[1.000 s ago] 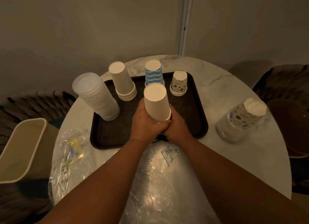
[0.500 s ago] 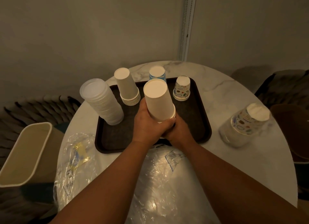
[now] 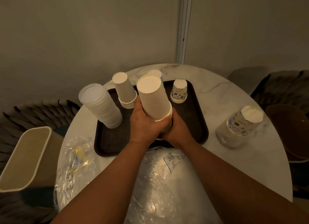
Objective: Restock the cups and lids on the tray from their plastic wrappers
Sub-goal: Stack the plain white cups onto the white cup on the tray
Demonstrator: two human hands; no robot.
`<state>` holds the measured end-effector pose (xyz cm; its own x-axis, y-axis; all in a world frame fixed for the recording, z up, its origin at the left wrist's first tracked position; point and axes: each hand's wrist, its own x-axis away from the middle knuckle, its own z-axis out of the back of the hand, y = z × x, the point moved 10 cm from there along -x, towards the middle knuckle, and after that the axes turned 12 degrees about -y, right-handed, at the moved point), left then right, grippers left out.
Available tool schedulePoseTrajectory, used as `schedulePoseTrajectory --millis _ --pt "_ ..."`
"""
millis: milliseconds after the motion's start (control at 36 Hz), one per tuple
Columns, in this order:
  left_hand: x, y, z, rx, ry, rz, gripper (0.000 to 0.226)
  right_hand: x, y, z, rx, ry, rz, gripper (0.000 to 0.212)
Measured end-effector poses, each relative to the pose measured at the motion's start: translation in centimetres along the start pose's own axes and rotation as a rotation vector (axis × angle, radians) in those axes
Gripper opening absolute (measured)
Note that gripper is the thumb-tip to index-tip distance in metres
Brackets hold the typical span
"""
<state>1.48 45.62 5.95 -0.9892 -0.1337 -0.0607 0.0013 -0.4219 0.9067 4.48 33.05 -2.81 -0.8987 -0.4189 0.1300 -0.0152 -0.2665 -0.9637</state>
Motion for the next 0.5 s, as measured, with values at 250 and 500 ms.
schedulePoseTrajectory --millis 250,500 --pt "-0.8 3.1 1.6 -0.014 0.023 -0.066 0.093 1.6 -3.0 2.4 0.048 0.158 0.125 0.106" --pt "-1.9 7.0 5.2 0.183 0.106 -0.101 0.094 2.8 -11.1 4.6 -0.649 0.222 0.162 0.012"
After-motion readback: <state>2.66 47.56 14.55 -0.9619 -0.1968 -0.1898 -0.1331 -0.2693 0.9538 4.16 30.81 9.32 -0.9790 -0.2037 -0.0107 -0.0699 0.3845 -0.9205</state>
